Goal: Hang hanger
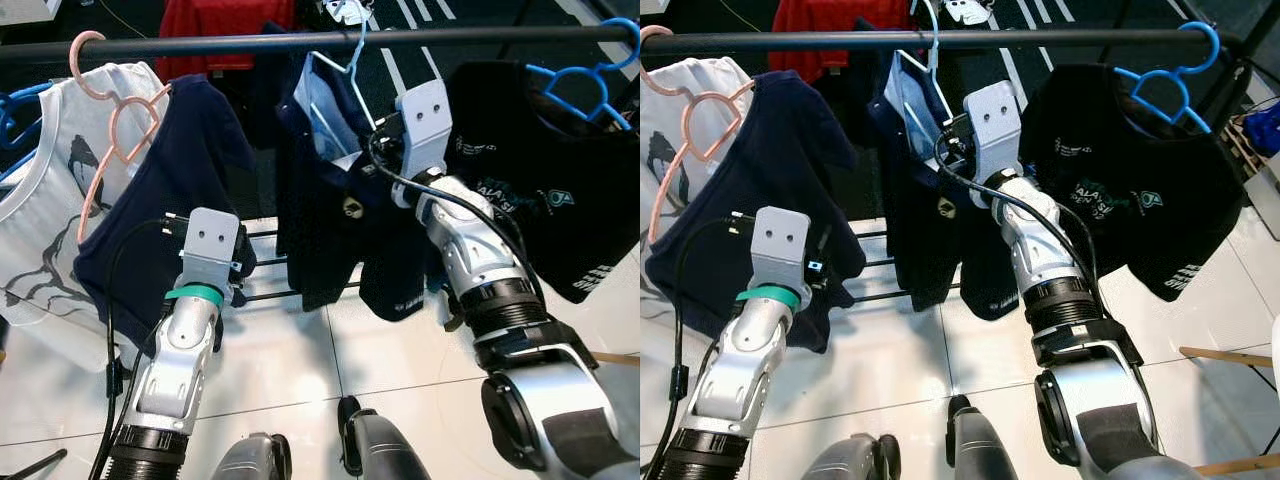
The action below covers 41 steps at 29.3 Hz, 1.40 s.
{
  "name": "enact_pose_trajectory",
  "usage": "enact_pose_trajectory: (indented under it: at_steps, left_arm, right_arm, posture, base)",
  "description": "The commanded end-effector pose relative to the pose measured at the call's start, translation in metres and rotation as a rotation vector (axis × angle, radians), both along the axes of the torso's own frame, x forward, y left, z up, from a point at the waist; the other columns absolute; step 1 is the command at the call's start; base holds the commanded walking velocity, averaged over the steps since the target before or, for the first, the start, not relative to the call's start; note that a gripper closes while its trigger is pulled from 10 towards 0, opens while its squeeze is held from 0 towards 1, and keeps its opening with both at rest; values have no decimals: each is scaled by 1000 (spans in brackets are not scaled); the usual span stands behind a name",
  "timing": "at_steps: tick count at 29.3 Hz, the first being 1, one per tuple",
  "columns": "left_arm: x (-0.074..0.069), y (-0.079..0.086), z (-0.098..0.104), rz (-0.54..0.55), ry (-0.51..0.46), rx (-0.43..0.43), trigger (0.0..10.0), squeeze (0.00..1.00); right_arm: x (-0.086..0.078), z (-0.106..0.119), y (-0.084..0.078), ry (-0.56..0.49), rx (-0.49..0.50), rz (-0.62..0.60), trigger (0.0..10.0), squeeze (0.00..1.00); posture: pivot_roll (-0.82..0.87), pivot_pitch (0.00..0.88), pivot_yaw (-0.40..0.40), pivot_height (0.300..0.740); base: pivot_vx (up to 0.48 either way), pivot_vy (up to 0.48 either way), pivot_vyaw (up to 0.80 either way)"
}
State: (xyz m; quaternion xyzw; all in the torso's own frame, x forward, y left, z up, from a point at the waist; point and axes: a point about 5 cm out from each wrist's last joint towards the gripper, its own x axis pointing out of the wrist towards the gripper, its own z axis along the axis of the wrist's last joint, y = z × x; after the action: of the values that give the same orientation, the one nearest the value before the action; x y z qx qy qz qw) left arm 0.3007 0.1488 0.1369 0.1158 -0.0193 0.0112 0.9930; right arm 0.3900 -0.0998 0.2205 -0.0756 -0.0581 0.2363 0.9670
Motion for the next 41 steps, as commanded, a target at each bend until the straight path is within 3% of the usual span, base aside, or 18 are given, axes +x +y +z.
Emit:
enact_pose_trajectory:
  at_steps: [1, 2, 4, 5, 10, 11, 15, 23, 24, 28, 29, 37, 38, 39, 40, 41]
  left_arm:
    - [-2, -1, -4, 3, 14, 10, 10000, 0]
    - [-2, -1, -2, 2, 7, 9, 10000, 0]
    - [-2, -1, -2, 2, 7, 9, 10000, 0]
    - [-1, -2, -1, 1, 1, 7, 10000, 0]
    - [-2, -2, 1, 2, -8, 4, 10000, 0]
    - [-3, -2, 4, 3, -23, 6, 10000, 0]
    - [-8, 5, 14, 14, -65, 19, 10000, 0]
    - [-15, 15, 21, 38, -87, 29, 10000, 0]
    - [-16, 15, 21, 41, -86, 30, 10000, 0]
    - [-16, 14, 21, 42, -87, 29, 10000, 0]
    - [-16, 12, 20, 39, -85, 27, 10000, 0]
    - [-16, 12, 20, 39, -85, 27, 10000, 0]
    - [-16, 10, 20, 35, -85, 25, 10000, 0]
    - [-16, 10, 20, 35, -85, 25, 10000, 0]
    - [-14, 7, 22, 18, -91, 25, 10000, 0]
    - [-14, 7, 22, 18, -91, 25, 10000, 0]
  right_arm:
    - [0, 8, 6, -33, 6, 29, 0, 0]
    - [0, 1, 18, 1, -19, 88, 0, 0]
    - [0, 1, 18, 1, -19, 88, 0, 0]
    - [-1, -6, 28, 32, -43, 141, 0, 0]
    - [-1, -11, 38, 58, -53, 180, 0, 0]
    - [-1, -13, 48, 76, -47, 217, 0, 0]
    - [1, -5, 67, 75, -32, 262, 0, 0]
    - [4, 7, 84, 69, -40, 261, 0, 0]
    - [6, 8, 84, 66, -43, 229, 9647, 0]
    - [7, 9, 82, 49, -54, 194, 10000, 0]
    - [9, 10, 72, 7, -54, 135, 10000, 24]
    - [9, 10, 72, 7, -54, 135, 10000, 24]
    - [8, 14, 62, -37, 1, 109, 10000, 1000]
    - [8, 14, 62, -37, 1, 109, 10000, 1000]
    - [-21, 32, 37, -89, 256, 273, 10000, 0]
    - [-21, 32, 37, -89, 256, 273, 10000, 0]
  posture:
    - [-97, 146, 37, 740]
    - [-95, 144, 35, 740]
    - [-95, 144, 35, 740]
    - [-92, 143, 33, 740]
    - [-91, 145, 34, 740]
    - [-89, 150, 37, 740]
    - [-76, 155, 34, 740]
    - [-59, 160, 21, 740]
    - [-58, 161, 17, 740]
    - [-63, 163, 18, 740]
    - [-75, 168, 21, 740]
    - [-75, 168, 21, 740]
    - [-79, 169, 26, 740]
    - [-79, 169, 26, 740]
    - [-106, 175, 44, 740]
    - [-106, 175, 44, 740]
  base:
    - [0, 0, 0]
    - [0, 0, 0]
    - [0, 0, 0]
    - [0, 0, 0]
    - [0, 0, 0]
    - [0, 0, 0]
    - [0, 0, 0]
    - [0, 0, 0]
    - [0, 0, 0]
    - [0, 0, 0]
    - [0, 0, 0]
    - [0, 0, 0]
    - [0, 0, 0]
    - [0, 0, 0]
    - [0, 0, 0]
    - [0, 0, 0]
